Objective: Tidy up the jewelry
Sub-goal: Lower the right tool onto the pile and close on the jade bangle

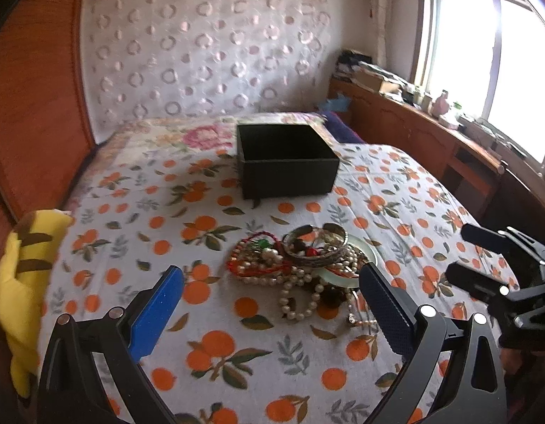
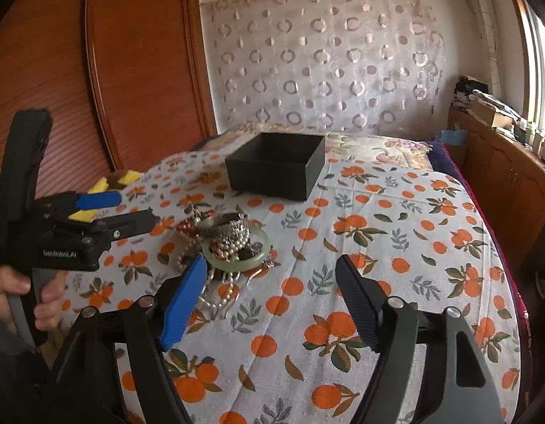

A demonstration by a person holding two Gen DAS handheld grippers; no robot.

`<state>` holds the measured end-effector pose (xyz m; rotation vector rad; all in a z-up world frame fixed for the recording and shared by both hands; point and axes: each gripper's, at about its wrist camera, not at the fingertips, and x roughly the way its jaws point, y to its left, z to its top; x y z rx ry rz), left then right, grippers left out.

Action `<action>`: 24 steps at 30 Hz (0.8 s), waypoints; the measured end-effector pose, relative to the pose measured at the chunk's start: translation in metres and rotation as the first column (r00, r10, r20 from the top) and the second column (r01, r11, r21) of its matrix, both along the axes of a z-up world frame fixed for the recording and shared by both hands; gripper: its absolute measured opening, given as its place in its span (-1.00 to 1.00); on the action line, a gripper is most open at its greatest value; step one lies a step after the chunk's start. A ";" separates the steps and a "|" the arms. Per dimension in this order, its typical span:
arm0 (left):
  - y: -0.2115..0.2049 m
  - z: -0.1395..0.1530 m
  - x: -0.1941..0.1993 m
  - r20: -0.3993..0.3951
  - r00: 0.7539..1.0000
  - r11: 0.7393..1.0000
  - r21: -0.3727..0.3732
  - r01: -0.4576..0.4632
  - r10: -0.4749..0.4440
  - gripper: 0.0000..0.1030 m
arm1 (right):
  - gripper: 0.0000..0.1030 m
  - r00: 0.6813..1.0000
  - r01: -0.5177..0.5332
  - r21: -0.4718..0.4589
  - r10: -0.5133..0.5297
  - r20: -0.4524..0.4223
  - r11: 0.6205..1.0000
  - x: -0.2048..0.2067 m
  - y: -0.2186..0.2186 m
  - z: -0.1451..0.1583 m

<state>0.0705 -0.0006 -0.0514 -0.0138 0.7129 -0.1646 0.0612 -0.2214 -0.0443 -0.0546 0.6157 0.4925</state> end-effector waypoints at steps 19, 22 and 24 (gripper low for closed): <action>-0.043 -0.027 0.081 -0.188 0.953 0.971 -0.054 0.231 -0.238 0.56 | 0.35 0.998 -0.029 -0.035 0.027 -0.056 0.999 0.006 0.009 -0.028; -0.040 -0.033 0.093 -0.223 0.946 0.972 -0.068 0.224 -0.234 0.55 | 0.35 0.997 -0.026 -0.033 0.024 -0.070 0.999 0.008 0.009 -0.032; -0.038 -0.035 0.099 -0.243 0.940 0.971 -0.088 0.224 -0.239 0.54 | 0.35 0.997 -0.028 -0.032 0.026 -0.072 0.999 0.009 0.010 -0.034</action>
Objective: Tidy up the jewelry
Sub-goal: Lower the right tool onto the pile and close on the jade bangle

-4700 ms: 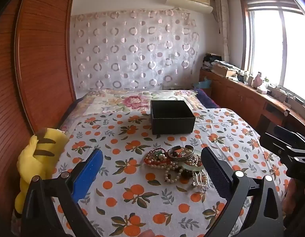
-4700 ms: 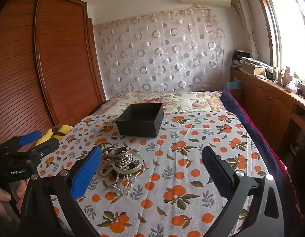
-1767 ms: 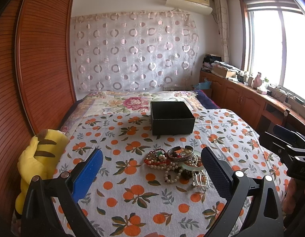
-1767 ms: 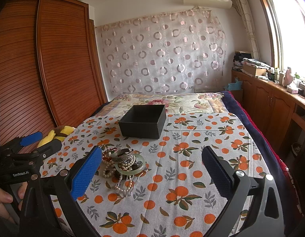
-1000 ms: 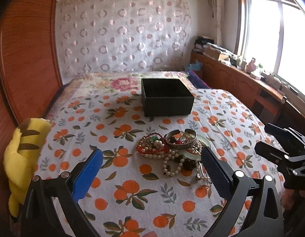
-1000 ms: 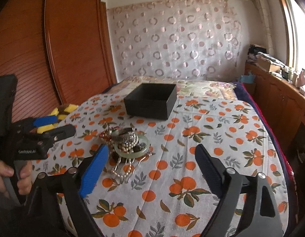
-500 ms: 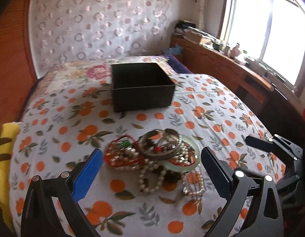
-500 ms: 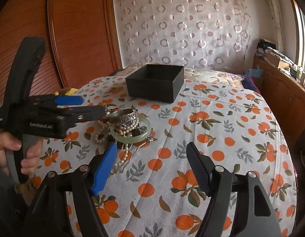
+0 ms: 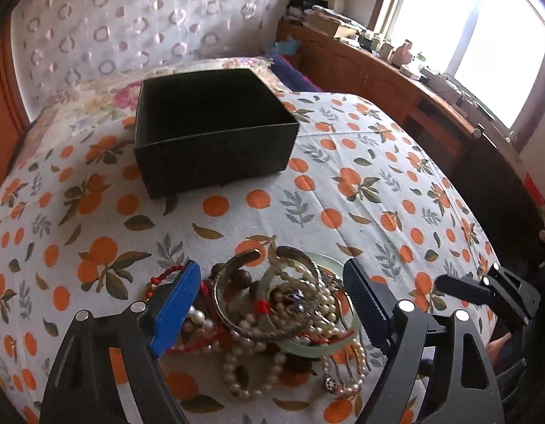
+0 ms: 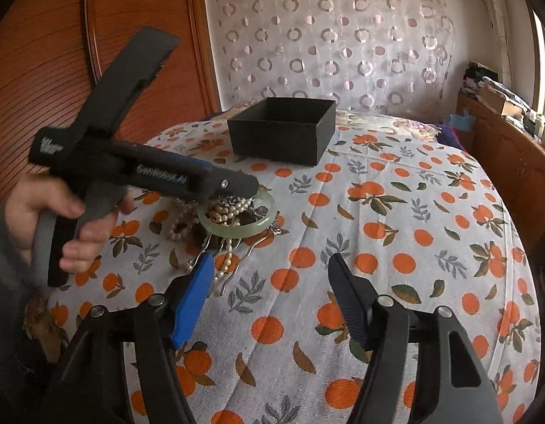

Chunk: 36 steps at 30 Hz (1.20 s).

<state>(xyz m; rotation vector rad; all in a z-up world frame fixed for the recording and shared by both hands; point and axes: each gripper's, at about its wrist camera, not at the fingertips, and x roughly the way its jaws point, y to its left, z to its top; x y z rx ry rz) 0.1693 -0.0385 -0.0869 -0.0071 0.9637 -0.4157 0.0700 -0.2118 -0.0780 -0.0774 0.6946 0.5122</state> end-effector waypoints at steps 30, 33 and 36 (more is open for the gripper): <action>0.022 0.020 -0.021 0.117 0.993 0.999 0.026 -0.024 0.021 0.13 | -0.15 0.997 -0.029 0.038 0.032 -0.066 0.999 0.049 0.009 0.004; 0.030 0.022 -0.024 0.123 0.992 0.999 0.011 -0.040 0.038 0.13 | -0.28 0.995 -0.031 0.034 0.034 -0.098 0.999 0.066 0.016 0.002; 0.034 0.023 -0.024 0.128 0.991 0.999 0.013 -0.051 0.049 0.13 | -0.31 0.989 -0.040 0.039 0.045 -0.140 0.998 0.079 0.021 -0.003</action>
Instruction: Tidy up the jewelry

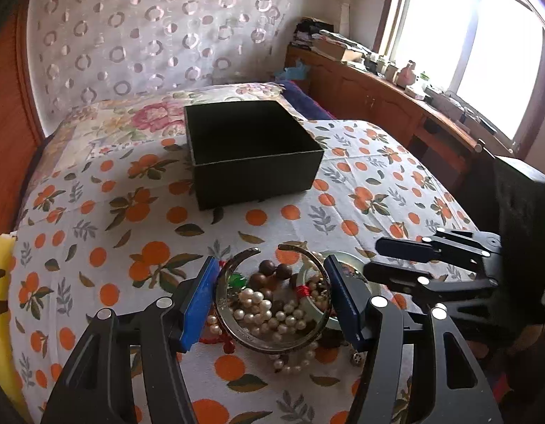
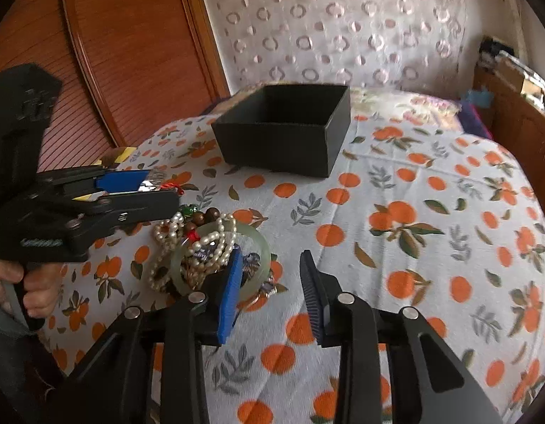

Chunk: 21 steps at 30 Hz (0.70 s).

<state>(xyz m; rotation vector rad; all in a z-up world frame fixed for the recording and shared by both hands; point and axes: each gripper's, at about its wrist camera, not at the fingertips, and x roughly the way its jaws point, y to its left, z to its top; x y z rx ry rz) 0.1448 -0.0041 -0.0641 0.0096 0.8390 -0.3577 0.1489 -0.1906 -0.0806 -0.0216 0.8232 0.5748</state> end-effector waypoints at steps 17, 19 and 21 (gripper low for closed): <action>0.013 0.004 -0.005 0.011 1.000 1.000 -0.006 -0.027 0.027 0.14 | -0.82 0.988 -0.055 0.050 0.061 -0.138 0.997 0.028 0.006 -0.007; 0.014 0.004 -0.005 0.013 1.000 1.000 -0.005 -0.027 0.027 0.14 | -0.82 0.992 -0.053 0.046 0.058 -0.109 0.998 0.024 0.007 -0.003; 0.014 0.006 -0.005 0.015 0.999 1.000 -0.007 -0.030 0.030 0.14 | -0.82 0.996 -0.051 0.039 0.053 -0.067 0.998 0.020 0.008 0.004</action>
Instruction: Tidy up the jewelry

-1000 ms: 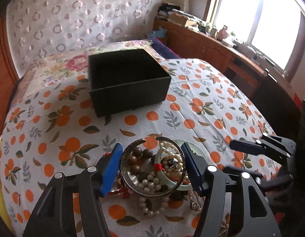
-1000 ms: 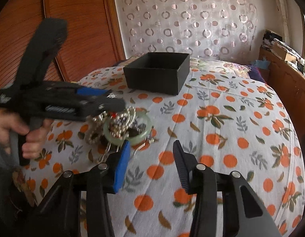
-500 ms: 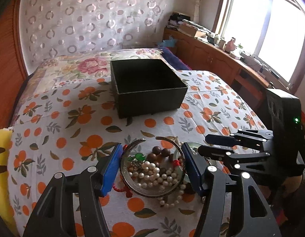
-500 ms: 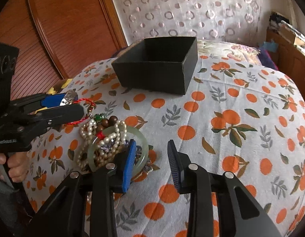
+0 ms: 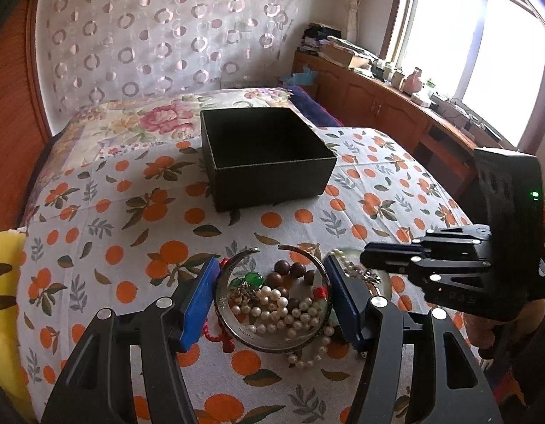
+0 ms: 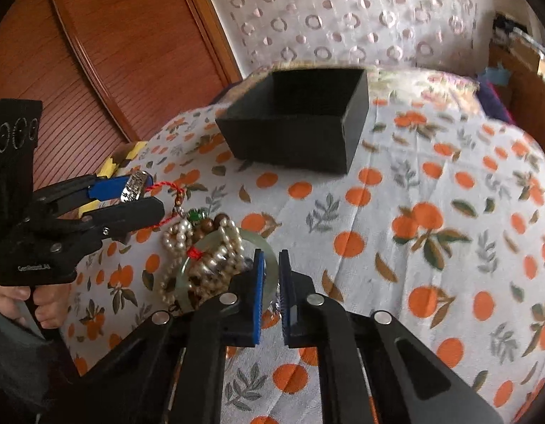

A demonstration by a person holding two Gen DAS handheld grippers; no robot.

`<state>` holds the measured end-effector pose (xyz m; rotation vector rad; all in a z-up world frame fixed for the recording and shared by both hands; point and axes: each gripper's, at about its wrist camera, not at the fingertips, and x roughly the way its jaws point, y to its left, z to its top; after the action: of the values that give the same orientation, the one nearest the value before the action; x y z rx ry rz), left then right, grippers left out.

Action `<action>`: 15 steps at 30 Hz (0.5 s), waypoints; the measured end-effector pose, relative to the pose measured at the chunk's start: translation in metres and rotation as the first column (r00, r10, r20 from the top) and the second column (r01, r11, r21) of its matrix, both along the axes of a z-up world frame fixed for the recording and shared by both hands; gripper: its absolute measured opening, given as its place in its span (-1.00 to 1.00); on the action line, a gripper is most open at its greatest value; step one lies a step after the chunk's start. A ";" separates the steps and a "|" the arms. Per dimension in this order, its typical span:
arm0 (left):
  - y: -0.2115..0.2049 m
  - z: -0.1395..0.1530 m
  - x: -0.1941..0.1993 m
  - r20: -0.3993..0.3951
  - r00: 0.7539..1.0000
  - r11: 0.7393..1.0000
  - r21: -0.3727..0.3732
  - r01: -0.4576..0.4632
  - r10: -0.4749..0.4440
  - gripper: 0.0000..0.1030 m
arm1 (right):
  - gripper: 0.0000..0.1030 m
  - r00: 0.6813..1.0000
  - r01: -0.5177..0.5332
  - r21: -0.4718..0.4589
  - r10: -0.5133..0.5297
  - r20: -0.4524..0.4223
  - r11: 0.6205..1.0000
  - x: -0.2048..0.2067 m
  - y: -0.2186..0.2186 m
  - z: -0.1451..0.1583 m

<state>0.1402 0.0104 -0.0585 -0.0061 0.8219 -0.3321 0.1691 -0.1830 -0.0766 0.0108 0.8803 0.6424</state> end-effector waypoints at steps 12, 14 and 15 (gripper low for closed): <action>0.004 0.014 0.003 0.032 0.999 1.000 0.008 -0.016 0.016 0.14 | -0.82 0.988 0.013 -0.020 -0.010 0.157 1.000 -0.001 -0.002 0.035; 0.002 0.017 0.005 0.040 0.999 1.000 0.013 -0.012 0.011 0.14 | -0.82 0.986 0.019 -0.020 -0.016 0.164 1.000 0.003 -0.005 0.038; 0.001 0.018 0.006 0.043 0.999 1.000 0.015 -0.009 0.008 0.13 | -0.82 0.986 0.023 -0.019 -0.020 0.166 1.000 0.007 -0.008 0.039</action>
<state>0.1464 0.0115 -0.0406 0.0120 0.7813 -0.3171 0.1759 -0.1907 -0.0374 -0.0509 0.7249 0.6049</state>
